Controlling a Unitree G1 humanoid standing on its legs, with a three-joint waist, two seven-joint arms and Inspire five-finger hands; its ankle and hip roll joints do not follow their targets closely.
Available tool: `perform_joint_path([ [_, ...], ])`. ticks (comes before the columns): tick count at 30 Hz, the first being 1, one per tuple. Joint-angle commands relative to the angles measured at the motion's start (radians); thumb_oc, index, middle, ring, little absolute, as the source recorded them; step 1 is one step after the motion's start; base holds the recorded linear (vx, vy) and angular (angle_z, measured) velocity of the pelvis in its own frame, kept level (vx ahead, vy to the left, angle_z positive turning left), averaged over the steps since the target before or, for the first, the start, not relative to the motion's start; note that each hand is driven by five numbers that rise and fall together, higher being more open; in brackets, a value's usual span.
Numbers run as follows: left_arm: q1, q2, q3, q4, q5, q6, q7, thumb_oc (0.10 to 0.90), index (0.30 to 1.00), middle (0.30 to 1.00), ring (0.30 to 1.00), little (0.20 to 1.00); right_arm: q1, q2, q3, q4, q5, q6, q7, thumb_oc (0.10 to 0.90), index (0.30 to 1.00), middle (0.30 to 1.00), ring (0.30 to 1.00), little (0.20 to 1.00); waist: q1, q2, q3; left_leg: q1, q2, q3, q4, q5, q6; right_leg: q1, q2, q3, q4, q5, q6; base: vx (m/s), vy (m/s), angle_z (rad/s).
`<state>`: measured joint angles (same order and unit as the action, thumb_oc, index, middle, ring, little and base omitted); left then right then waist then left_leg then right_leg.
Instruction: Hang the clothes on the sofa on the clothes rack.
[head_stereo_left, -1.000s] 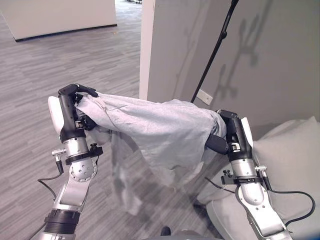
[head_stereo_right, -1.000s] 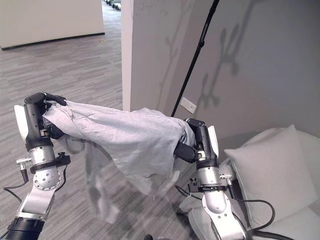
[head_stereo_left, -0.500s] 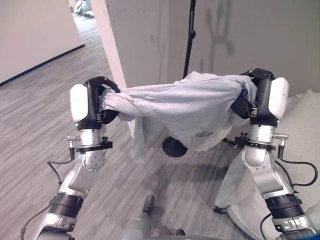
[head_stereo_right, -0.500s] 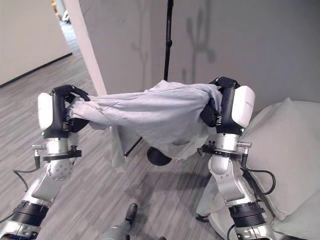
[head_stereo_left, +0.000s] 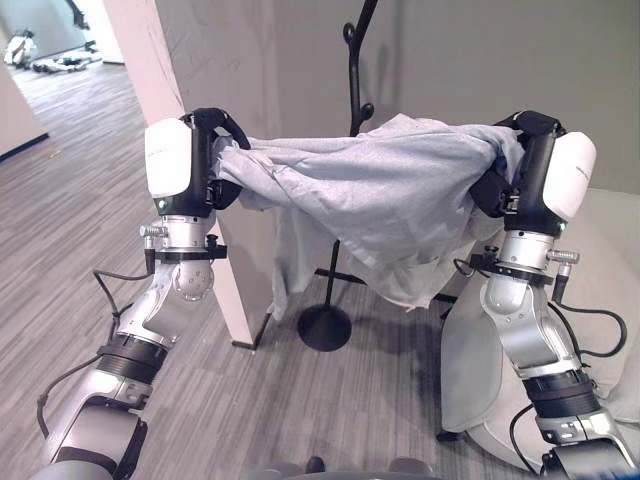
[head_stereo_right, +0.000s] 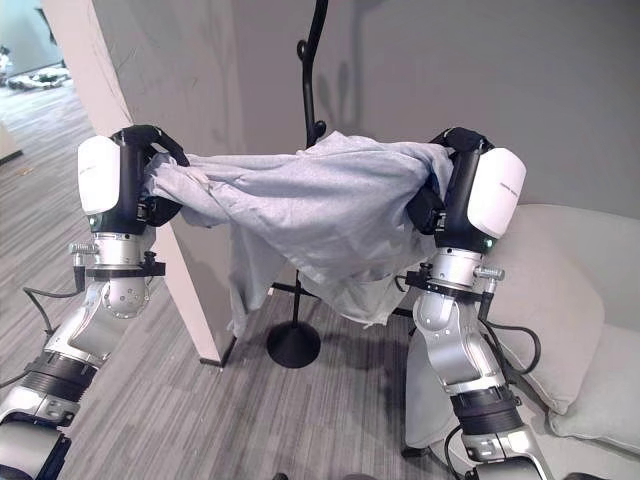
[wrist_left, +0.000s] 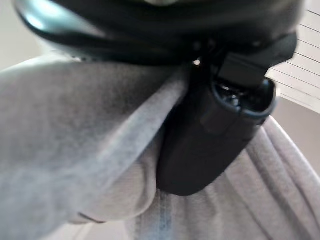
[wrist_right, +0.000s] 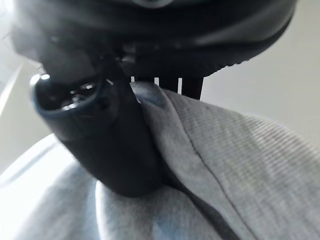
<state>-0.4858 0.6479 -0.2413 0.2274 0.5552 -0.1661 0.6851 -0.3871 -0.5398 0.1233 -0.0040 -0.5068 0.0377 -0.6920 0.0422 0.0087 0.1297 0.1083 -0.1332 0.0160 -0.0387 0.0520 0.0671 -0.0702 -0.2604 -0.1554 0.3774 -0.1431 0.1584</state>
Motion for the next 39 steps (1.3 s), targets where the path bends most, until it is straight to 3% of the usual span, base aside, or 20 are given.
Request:
perform_joint_path([
  [1, -0.098, 0.037, 0.001, 0.037, 0.036, 0.047, 0.076, 0.4, 0.3, 0.3, 0.3, 0.3, -0.178, -0.063, -0.018, 0.116, -0.011, 0.0, -0.101, 0.4, 0.3, 0.3, 0.3, 0.3, 0.009, -0.009, -0.124, 0.036, 0.132, -0.074, -0.011, -0.115, -0.046, -0.006, 0.015, 0.015, -0.252, 0.242, -0.005, 0.27, -0.113, 0.11],
  [3, -0.192, 0.039, -0.036, 0.118, 0.049, 0.08, 0.103, 0.4, 0.3, 0.3, 0.3, 0.3, -0.213, -0.069, 0.009, 0.143, -0.013, 0.009, -0.111, 0.4, 0.3, 0.3, 0.3, 0.3, -0.014, -0.018, -0.105, 0.091, 0.154, -0.089, -0.037, -0.137, -0.066, -0.057, 0.01, 0.08, -0.371, 0.324, 0.035, 0.33, -0.124, 0.39],
  [5, -0.219, 0.046, -0.049, 0.136, 0.059, 0.088, 0.111, 0.4, 0.3, 0.3, 0.3, 0.3, -0.223, -0.07, 0.017, 0.14, -0.02, 0.012, -0.11, 0.4, 0.3, 0.3, 0.3, 0.3, -0.019, -0.024, -0.1, 0.112, 0.162, -0.094, -0.047, -0.147, -0.073, -0.061, 0.014, 0.104, -0.395, 0.35, 0.044, 0.28, -0.108, 0.1],
  [8, -0.308, 0.08, -0.104, 0.201, 0.086, 0.111, 0.12, 0.4, 0.3, 0.3, 0.3, 0.3, -0.242, -0.08, 0.045, 0.153, -0.02, -0.001, -0.098, 0.4, 0.3, 0.3, 0.3, 0.3, -0.025, -0.065, -0.112, 0.154, 0.185, -0.108, -0.049, -0.18, -0.099, -0.039, 0.004, 0.124, -0.403, 0.393, 0.062, 0.36, -0.184, 0.29],
  [10, -0.323, 0.104, -0.113, 0.227, 0.079, 0.111, 0.113, 0.4, 0.3, 0.3, 0.3, 0.3, -0.252, -0.108, 0.079, 0.158, -0.01, -0.035, -0.063, 0.4, 0.3, 0.3, 0.3, 0.3, -0.029, -0.068, -0.152, 0.181, 0.284, -0.098, -0.049, -0.182, -0.138, -0.018, 0.047, 0.078, -0.376, 0.329, 0.05, 0.46, -0.266, 0.42],
  [11, -0.323, 0.104, -0.113, 0.229, 0.078, 0.11, 0.113, 0.4, 0.3, 0.3, 0.3, 0.3, -0.253, -0.109, 0.08, 0.161, -0.009, -0.038, -0.063, 0.4, 0.3, 0.3, 0.3, 0.3, -0.031, -0.062, -0.154, 0.181, 0.293, -0.099, -0.049, -0.185, -0.143, -0.019, 0.055, 0.073, -0.371, 0.322, 0.046, 0.3, -0.245, 0.08],
  [12, -0.34, 0.119, -0.125, 0.241, 0.075, 0.111, 0.118, 0.4, 0.3, 0.3, 0.3, 0.3, -0.265, -0.131, 0.099, 0.168, 0.0, -0.055, -0.061, 0.4, 0.3, 0.3, 0.3, 0.3, -0.032, -0.05, -0.169, 0.171, 0.355, -0.098, -0.035, -0.153, -0.162, -0.012, 0.092, 0.04, -0.348, 0.276, 0.024, 0.27, -0.248, 0.04],
  [13, -0.36, 0.124, -0.138, 0.254, 0.075, 0.115, 0.119, 0.4, 0.3, 0.3, 0.3, 0.3, -0.28, -0.139, 0.111, 0.177, 0.009, -0.065, -0.066, 0.4, 0.3, 0.3, 0.3, 0.3, -0.04, -0.041, -0.178, 0.155, 0.381, -0.112, -0.014, -0.129, -0.169, -0.005, 0.122, 0.031, -0.343, 0.261, 0.007, 0.26, -0.246, 0.1],
  [14, -0.365, 0.124, -0.141, 0.257, 0.074, 0.116, 0.12, 0.4, 0.3, 0.3, 0.3, 0.3, -0.283, -0.14, 0.111, 0.181, 0.011, -0.067, -0.068, 0.4, 0.3, 0.3, 0.3, 0.3, -0.042, -0.039, -0.179, 0.15, 0.385, -0.116, -0.012, -0.129, -0.172, -0.006, 0.125, 0.027, -0.344, 0.26, 0.004, 0.27, -0.223, 0.17],
  [15, -0.392, 0.146, -0.16, 0.284, 0.07, 0.126, 0.121, 0.4, 0.3, 0.3, 0.3, 0.3, -0.312, -0.158, 0.126, 0.195, 0.029, -0.078, -0.081, 0.4, 0.3, 0.3, 0.3, 0.3, -0.037, -0.036, -0.188, 0.121, 0.41, -0.127, 0.059, -0.047, -0.185, 0.021, 0.162, 0.024, -0.359, 0.25, -0.011, 0.25, -0.207, 0.22],
  [16, -0.407, 0.162, -0.165, 0.296, 0.067, 0.135, 0.121, 0.4, 0.3, 0.3, 0.3, 0.3, -0.329, -0.17, 0.132, 0.203, 0.043, -0.084, -0.088, 0.4, 0.3, 0.3, 0.3, 0.3, -0.039, -0.041, -0.185, 0.091, 0.419, -0.138, 0.107, -0.018, -0.19, 0.035, 0.175, 0.021, -0.375, 0.25, -0.024, 0.24, -0.202, 0.13],
  [18, -0.426, 0.181, -0.182, 0.308, 0.076, 0.143, 0.116, 0.4, 0.3, 0.3, 0.3, 0.3, -0.361, -0.195, 0.146, 0.228, 0.048, -0.09, -0.102, 0.4, 0.3, 0.3, 0.3, 0.3, -0.034, -0.049, -0.179, 0.056, 0.419, -0.135, 0.177, 0.017, -0.187, 0.062, 0.184, 0.015, -0.396, 0.242, -0.037, 0.15, -0.126, 0.01],
  [20, -0.456, 0.186, -0.204, 0.33, 0.081, 0.146, 0.117, 0.4, 0.3, 0.3, 0.3, 0.3, -0.395, -0.211, 0.165, 0.26, 0.057, -0.091, -0.112, 0.4, 0.3, 0.3, 0.3, 0.3, -0.033, -0.055, -0.172, 0.039, 0.399, -0.142, 0.188, -0.008, -0.175, 0.073, 0.177, 0.008, -0.408, 0.237, -0.038, 0.12, -0.076, 0.04],
  [21, -0.493, 0.207, -0.225, 0.357, 0.104, 0.163, 0.116, 0.4, 0.3, 0.3, 0.3, 0.3, -0.426, -0.219, 0.184, 0.288, 0.071, -0.091, -0.106, 0.4, 0.3, 0.3, 0.3, 0.3, -0.016, -0.067, -0.169, 0.005, 0.326, -0.161, 0.147, -0.08, -0.16, 0.088, 0.167, 0.014, -0.426, 0.231, -0.042, 0.09, -0.013, 0.12],
  [23, -0.518, 0.219, -0.244, 0.37, 0.116, 0.168, 0.114, 0.4, 0.3, 0.3, 0.3, 0.3, -0.444, -0.231, 0.192, 0.309, 0.079, -0.091, -0.106, 0.4, 0.3, 0.3, 0.3, 0.3, -0.01, -0.077, -0.165, -0.018, 0.279, -0.161, 0.115, -0.116, -0.149, 0.099, 0.155, 0.012, -0.438, 0.232, -0.041, 0.08, 0.002, -0.08],
  [25, -0.597, 0.237, -0.338, 0.467, 0.12, 0.17, 0.103, 0.4, 0.3, 0.3, 0.3, 0.3, -0.526, -0.235, 0.276, 0.447, 0.111, -0.092, -0.11, 0.4, 0.3, 0.3, 0.3, 0.3, 0.025, -0.064, -0.161, -0.066, 0.157, -0.203, 0.01, -0.09, -0.13, 0.122, 0.165, 0.038, -0.454, 0.23, -0.042, 0.08, 0.054, -0.14],
  [28, -0.692, 0.228, -0.421, 0.57, 0.104, 0.171, 0.107, 0.4, 0.3, 0.3, 0.3, 0.3, -0.605, -0.214, 0.326, 0.559, 0.161, -0.107, -0.103, 0.4, 0.3, 0.3, 0.3, 0.3, 0.019, -0.046, -0.162, -0.046, 0.149, -0.219, -0.043, -0.067, -0.118, 0.122, 0.182, 0.046, -0.456, 0.223, -0.047, 0.07, 0.1, -0.39],
  [30, -0.747, 0.207, -0.501, 0.691, 0.087, 0.188, 0.094, 0.4, 0.3, 0.3, 0.3, 0.3, -0.663, -0.203, 0.396, 0.656, 0.206, -0.103, -0.077, 0.4, 0.3, 0.3, 0.3, 0.3, 0.002, -0.042, -0.181, -0.057, 0.15, -0.166, -0.049, -0.057, -0.121, 0.117, 0.167, 0.039, -0.464, 0.222, -0.036, 0.05, 0.125, -0.16],
  [34, -0.754, 0.172, -0.517, 0.769, 0.059, 0.184, 0.077, 0.4, 0.3, 0.3, 0.3, 0.3, -0.697, -0.179, 0.463, 0.74, 0.216, -0.108, -0.039, 0.4, 0.3, 0.3, 0.3, 0.3, -0.005, -0.036, -0.202, -0.052, 0.152, -0.148, -0.049, -0.062, -0.119, 0.109, 0.158, 0.043, -0.465, 0.218, -0.029, 0.04, 0.054, 0.03],
  [39, -0.627, 0.149, -0.453, 0.768, 0.037, 0.161, 0.049, 0.4, 0.3, 0.3, 0.3, 0.3, -0.621, -0.138, 0.502, 0.755, 0.211, -0.124, 0.055, 0.4, 0.3, 0.3, 0.3, 0.3, 0.001, -0.036, -0.201, -0.028, 0.16, -0.133, -0.049, -0.077, -0.115, 0.116, 0.155, 0.061, -0.465, 0.215, -0.029, 0.03, 0.021, -0.01],
])
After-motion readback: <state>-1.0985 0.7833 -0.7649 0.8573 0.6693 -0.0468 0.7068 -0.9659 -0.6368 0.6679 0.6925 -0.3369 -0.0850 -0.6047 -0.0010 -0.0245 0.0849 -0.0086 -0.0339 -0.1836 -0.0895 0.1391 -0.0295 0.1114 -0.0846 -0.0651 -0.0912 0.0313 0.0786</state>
